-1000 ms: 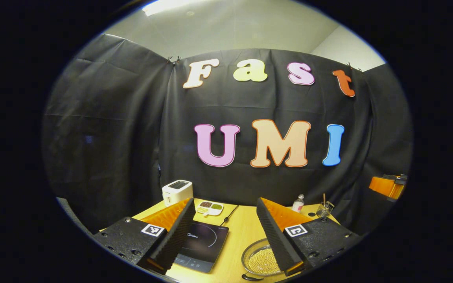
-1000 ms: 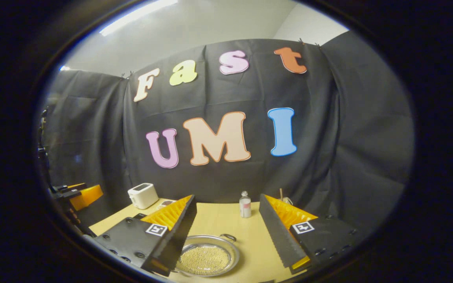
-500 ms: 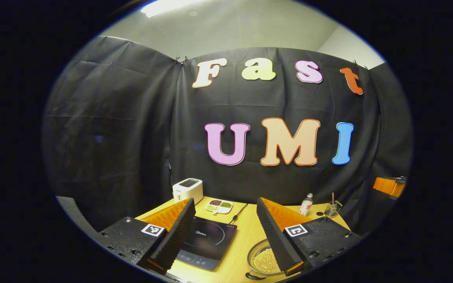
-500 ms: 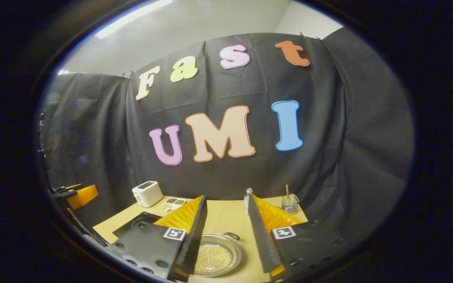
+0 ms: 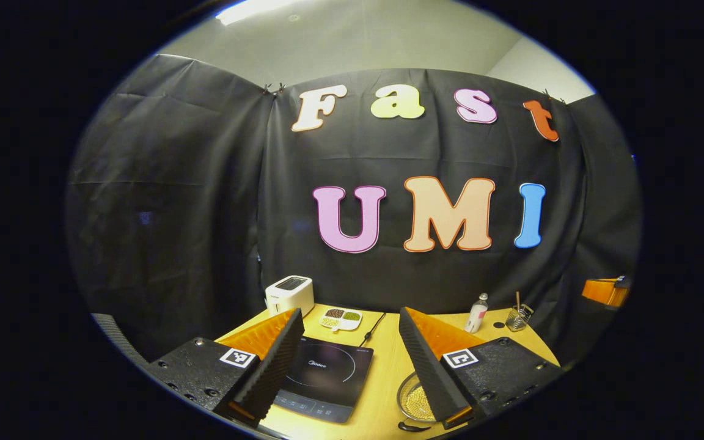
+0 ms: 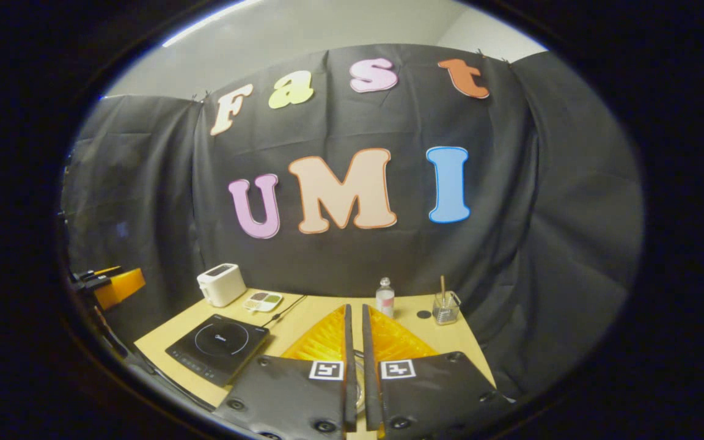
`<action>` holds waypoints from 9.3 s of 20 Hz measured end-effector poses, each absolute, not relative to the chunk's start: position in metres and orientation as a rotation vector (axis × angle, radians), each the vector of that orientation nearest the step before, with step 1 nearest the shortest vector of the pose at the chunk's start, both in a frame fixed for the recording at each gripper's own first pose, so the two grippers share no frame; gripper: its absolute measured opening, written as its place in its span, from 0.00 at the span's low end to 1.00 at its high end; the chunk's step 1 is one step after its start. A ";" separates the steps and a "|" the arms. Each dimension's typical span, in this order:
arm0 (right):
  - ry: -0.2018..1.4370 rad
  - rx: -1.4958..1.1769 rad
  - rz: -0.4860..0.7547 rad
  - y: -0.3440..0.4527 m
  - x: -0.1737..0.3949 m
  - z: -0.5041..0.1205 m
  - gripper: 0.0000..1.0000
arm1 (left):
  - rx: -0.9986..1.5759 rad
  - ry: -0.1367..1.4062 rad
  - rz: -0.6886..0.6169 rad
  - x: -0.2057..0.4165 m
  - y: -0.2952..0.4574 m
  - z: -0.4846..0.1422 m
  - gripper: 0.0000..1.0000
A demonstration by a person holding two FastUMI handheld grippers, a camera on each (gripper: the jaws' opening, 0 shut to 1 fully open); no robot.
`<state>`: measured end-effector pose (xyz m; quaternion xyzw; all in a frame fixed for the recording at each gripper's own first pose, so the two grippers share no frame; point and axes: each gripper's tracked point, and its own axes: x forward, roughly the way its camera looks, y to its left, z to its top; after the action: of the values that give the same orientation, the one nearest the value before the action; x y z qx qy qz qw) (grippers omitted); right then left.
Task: First push the handle of the pot to place it horizontally, then grasp the pot with both hands and set it on the induction cooktop.
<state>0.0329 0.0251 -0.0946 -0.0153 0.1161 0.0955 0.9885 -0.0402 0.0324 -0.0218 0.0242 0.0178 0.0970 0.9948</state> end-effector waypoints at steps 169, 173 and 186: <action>1.497 0.283 0.360 -0.025 0.103 -0.456 0.48 | -0.239 1.352 -0.088 0.043 -0.026 -0.402 0.57; 1.489 0.292 0.368 -0.023 0.101 -0.460 0.48 | -0.231 1.343 -0.093 0.046 -0.026 -0.399 0.58; 1.440 0.287 0.364 -0.021 0.099 -0.461 0.48 | -0.200 1.321 -0.138 0.051 -0.023 -0.397 0.58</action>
<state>0.0994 -0.0208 -0.4607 0.1301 0.6532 0.1649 0.7274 0.0513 -0.0234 -0.3974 -0.0927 0.6119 -0.0640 0.7828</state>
